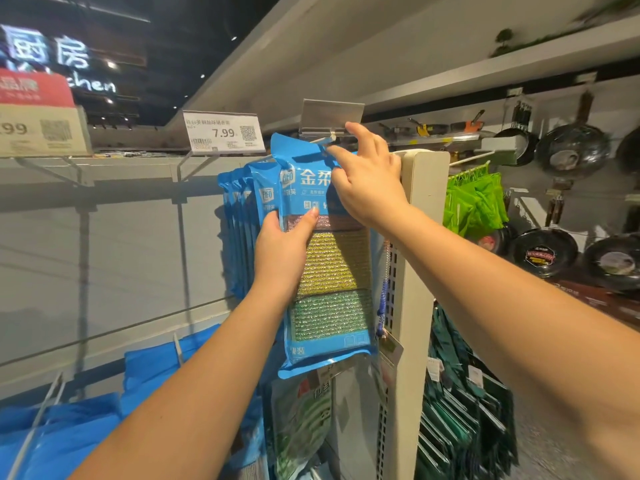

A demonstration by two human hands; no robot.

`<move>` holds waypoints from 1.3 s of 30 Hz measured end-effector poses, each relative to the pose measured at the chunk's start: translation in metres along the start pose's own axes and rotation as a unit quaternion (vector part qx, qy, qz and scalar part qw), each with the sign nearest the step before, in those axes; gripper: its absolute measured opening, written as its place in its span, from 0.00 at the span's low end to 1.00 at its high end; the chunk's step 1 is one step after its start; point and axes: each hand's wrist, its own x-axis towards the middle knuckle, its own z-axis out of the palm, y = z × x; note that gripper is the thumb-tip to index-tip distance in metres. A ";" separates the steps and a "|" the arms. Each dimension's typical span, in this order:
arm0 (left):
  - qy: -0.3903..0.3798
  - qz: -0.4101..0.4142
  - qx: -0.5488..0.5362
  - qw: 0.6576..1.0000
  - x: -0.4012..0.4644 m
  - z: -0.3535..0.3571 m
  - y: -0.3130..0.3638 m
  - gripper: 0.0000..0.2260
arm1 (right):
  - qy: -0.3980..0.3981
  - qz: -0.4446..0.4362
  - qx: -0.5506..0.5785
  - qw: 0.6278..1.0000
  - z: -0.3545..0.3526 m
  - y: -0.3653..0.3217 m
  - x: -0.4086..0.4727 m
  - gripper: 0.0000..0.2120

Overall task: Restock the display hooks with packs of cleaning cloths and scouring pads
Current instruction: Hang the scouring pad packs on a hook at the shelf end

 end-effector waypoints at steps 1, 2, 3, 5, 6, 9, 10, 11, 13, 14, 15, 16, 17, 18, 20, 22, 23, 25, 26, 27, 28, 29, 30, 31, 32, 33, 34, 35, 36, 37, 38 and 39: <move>0.003 -0.001 0.001 1.000 0.001 0.000 -0.001 0.14 | 0.004 0.001 0.000 1.000 0.000 -0.002 0.001 0.21; 0.007 -0.003 0.001 1.000 0.003 0.000 -0.001 0.13 | 0.006 0.002 -0.002 1.000 0.000 -0.002 0.001 0.21; 0.011 -0.009 0.001 1.000 0.005 0.000 -0.003 0.13 | 0.009 0.003 -0.007 1.000 0.001 -0.002 0.002 0.21; 0.024 -0.024 0.008 0.999 0.010 -0.001 -0.006 0.13 | 0.018 0.011 -0.016 1.000 0.003 -0.001 -0.001 0.21; 0.031 -0.028 0.016 0.999 0.012 -0.003 -0.008 0.13 | 0.023 0.019 -0.009 1.000 0.003 -0.001 -0.006 0.21; 0.049 -0.022 0.048 0.997 0.018 -0.009 -0.016 0.12 | 0.030 0.042 0.087 0.995 0.022 -0.005 -0.047 0.21; 0.052 -0.018 0.055 0.997 0.019 -0.010 -0.019 0.11 | 0.019 0.054 0.129 0.990 0.034 -0.008 -0.068 0.22; 0.054 -0.015 0.060 0.997 0.021 -0.011 -0.022 0.10 | -0.001 0.076 0.165 0.983 0.048 -0.011 -0.089 0.24; 0.060 -0.019 0.074 0.995 0.025 -0.011 -0.027 0.11 | -0.067 0.154 0.239 0.956 0.075 -0.014 -0.118 0.33; 0.064 -0.026 0.082 0.994 0.028 -0.010 -0.029 0.13 | -0.099 0.195 0.285 0.933 0.086 -0.014 -0.125 0.37; 0.069 -0.033 0.090 0.993 0.031 -0.009 -0.031 0.16 | -0.125 0.225 0.329 0.909 0.097 -0.014 -0.127 0.40; 0.070 -0.040 0.099 0.992 0.033 -0.009 -0.033 0.18 | -0.147 0.241 0.357 0.890 0.104 -0.014 -0.125 0.41; 0.070 -0.045 0.106 0.991 0.037 -0.009 -0.037 0.19 | -0.162 0.249 0.366 0.882 0.110 -0.014 -0.121 0.42; 0.067 -0.051 0.108 0.991 0.041 -0.009 -0.040 0.20 | -0.172 0.253 0.363 0.880 0.117 -0.015 -0.117 0.43; 0.058 -0.067 0.108 0.990 0.050 -0.012 -0.048 0.21 | -0.185 0.265 0.346 0.881 0.129 -0.016 -0.105 0.43; 0.055 -0.084 0.116 0.988 0.060 -0.015 -0.054 0.23 | -0.189 0.274 0.335 0.882 0.138 -0.016 -0.095 0.41; 0.054 -0.092 0.121 0.987 0.063 -0.016 -0.057 0.24 | -0.193 0.277 0.333 0.881 0.142 -0.016 -0.092 0.40; 0.050 -0.102 0.122 0.986 0.067 -0.017 -0.059 0.24 | -0.205 0.281 0.325 0.879 0.147 -0.017 -0.088 0.39; 0.044 -0.106 0.123 0.986 0.066 -0.018 -0.058 0.24 | -0.212 0.282 0.318 0.880 0.146 -0.017 -0.087 0.37; 0.035 -0.109 0.127 0.985 0.065 -0.019 -0.058 0.25 | -0.214 0.284 0.313 0.881 0.147 -0.016 -0.088 0.36; 0.022 -0.116 0.134 0.984 0.062 -0.021 -0.057 0.25 | -0.212 0.285 0.312 0.881 0.144 -0.015 -0.090 0.36; 0.011 -0.123 0.142 0.982 0.059 -0.023 -0.057 0.25 | -0.207 0.288 0.314 0.881 0.142 -0.014 -0.092 0.38; -0.004 -0.135 0.148 0.980 0.055 -0.026 -0.057 0.26 | -0.205 0.289 0.316 0.880 0.137 -0.013 -0.096 0.40; -0.017 -0.146 0.152 0.977 0.049 -0.031 -0.056 0.27 | -0.203 0.288 0.318 0.880 0.132 -0.013 -0.101 0.42; -0.028 -0.155 0.158 0.975 0.042 -0.036 -0.057 0.31 | -0.201 0.288 0.318 0.881 0.125 -0.014 -0.107 0.43; -0.035 -0.160 0.163 0.973 0.035 -0.041 -0.058 0.35 | -0.196 0.288 0.316 0.882 0.118 -0.015 -0.113 0.44; -0.041 -0.165 0.171 0.971 0.027 -0.048 -0.056 0.37 | -0.192 0.291 0.307 0.886 0.108 -0.016 -0.119 0.43; -0.046 -0.166 0.180 0.968 0.018 -0.054 -0.055 0.38 | -0.187 0.295 0.297 0.889 0.099 -0.017 -0.126 0.41; -0.050 -0.166 0.194 0.966 0.006 -0.061 -0.053 0.37 | -0.185 0.296 0.283 0.893 0.089 -0.018 -0.134 0.39; -0.055 -0.162 0.209 0.963 -0.007 -0.067 -0.051 0.34 | -0.186 0.292 0.274 0.897 0.078 -0.020 -0.144 0.37; -0.061 -0.151 0.224 0.961 -0.024 -0.074 -0.047 0.30 | -0.190 0.281 0.264 0.903 0.066 -0.023 -0.155 0.34; -0.064 -0.141 0.233 0.960 -0.042 -0.081 -0.044 0.26 | -0.199 0.267 0.256 0.908 0.055 -0.026 -0.167 0.32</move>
